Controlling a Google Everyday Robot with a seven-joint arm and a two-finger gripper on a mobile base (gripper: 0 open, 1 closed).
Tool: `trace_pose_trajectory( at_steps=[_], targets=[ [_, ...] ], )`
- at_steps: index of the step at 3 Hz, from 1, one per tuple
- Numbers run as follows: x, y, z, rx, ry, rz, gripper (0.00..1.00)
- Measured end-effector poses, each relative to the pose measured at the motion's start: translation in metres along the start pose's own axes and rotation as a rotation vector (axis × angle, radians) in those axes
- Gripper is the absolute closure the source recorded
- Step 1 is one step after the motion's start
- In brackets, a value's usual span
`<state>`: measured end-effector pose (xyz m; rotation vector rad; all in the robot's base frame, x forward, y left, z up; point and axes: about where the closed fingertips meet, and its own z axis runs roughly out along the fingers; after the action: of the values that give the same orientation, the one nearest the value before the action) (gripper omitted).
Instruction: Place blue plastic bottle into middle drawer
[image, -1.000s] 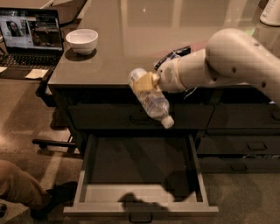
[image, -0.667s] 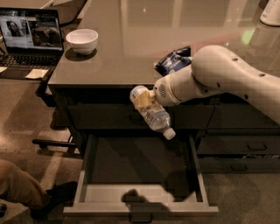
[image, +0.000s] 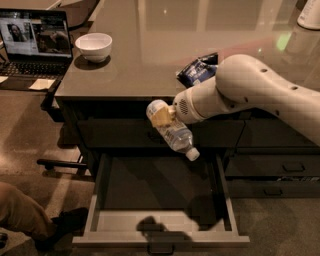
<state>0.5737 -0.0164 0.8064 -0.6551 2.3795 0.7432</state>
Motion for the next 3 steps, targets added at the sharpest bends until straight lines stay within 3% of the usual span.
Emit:
trace_pose_trajectory(
  at_steps=[1, 2, 3],
  targets=[
    [0.033, 0.002, 0.029, -0.025, 0.052, -0.073, 1.0],
    [0.084, 0.002, 0.073, -0.068, 0.125, -0.146, 1.0],
    [0.134, -0.003, 0.122, -0.079, 0.167, -0.2, 1.0]
  ],
)
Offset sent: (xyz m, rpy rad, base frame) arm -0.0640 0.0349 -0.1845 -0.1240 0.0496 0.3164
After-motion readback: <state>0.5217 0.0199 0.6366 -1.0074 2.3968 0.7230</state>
